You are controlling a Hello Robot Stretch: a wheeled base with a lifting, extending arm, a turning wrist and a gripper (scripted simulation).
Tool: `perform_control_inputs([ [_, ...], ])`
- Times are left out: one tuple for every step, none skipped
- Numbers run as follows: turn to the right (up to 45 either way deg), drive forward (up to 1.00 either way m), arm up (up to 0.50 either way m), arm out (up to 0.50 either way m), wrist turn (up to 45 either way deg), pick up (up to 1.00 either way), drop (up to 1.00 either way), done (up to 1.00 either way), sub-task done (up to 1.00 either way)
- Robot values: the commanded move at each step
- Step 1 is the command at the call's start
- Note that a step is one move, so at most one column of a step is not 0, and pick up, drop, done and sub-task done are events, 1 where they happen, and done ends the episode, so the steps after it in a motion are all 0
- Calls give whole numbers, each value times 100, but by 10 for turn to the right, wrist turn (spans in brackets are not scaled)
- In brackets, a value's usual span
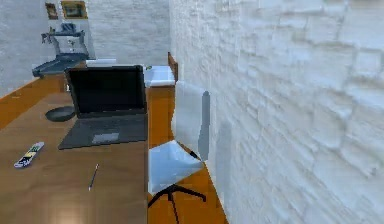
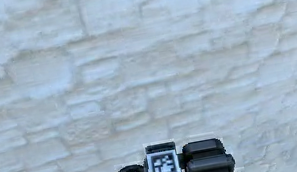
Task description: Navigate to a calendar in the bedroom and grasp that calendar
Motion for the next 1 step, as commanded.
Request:
perform_control_inputs([
  [-450,0,0,0,0,0,0,0,0],
])
